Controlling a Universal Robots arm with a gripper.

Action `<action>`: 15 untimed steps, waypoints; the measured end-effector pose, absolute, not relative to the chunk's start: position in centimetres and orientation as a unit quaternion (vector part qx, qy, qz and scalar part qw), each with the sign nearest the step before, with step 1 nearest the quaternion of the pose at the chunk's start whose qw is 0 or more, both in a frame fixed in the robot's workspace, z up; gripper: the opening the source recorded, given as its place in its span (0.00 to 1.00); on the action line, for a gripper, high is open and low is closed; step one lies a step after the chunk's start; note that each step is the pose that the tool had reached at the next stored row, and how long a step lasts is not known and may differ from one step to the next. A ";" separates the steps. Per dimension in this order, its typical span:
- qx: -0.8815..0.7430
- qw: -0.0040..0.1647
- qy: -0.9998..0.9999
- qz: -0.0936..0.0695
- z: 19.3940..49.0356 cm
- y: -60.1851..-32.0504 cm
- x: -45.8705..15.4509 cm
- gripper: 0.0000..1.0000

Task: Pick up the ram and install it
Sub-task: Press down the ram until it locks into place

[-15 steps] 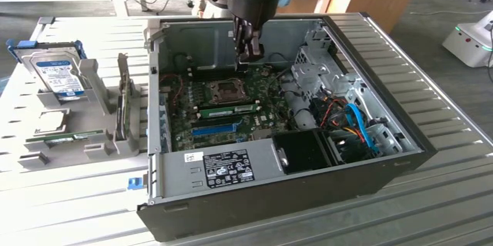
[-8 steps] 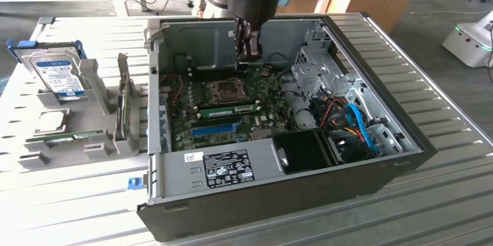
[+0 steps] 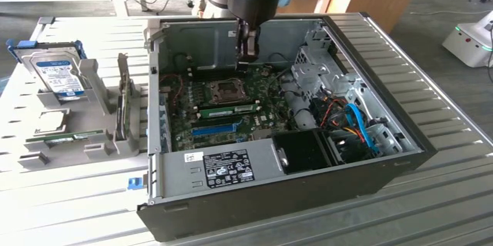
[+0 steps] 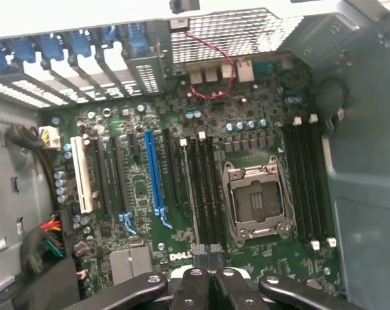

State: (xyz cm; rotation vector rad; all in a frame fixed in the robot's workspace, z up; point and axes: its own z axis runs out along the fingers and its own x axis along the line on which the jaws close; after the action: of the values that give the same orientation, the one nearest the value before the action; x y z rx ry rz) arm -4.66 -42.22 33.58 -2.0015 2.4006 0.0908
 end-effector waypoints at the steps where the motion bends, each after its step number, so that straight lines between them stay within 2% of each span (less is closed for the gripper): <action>1: -0.634 0.008 0.773 0.029 33.6 -42.2 -4.7 0.11; 15: -0.546 0.011 0.837 0.028 33.5 -42.2 -4.7 0.11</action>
State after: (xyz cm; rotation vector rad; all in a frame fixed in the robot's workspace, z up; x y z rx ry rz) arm -4.66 -42.22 33.52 -1.7045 2.6120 0.0872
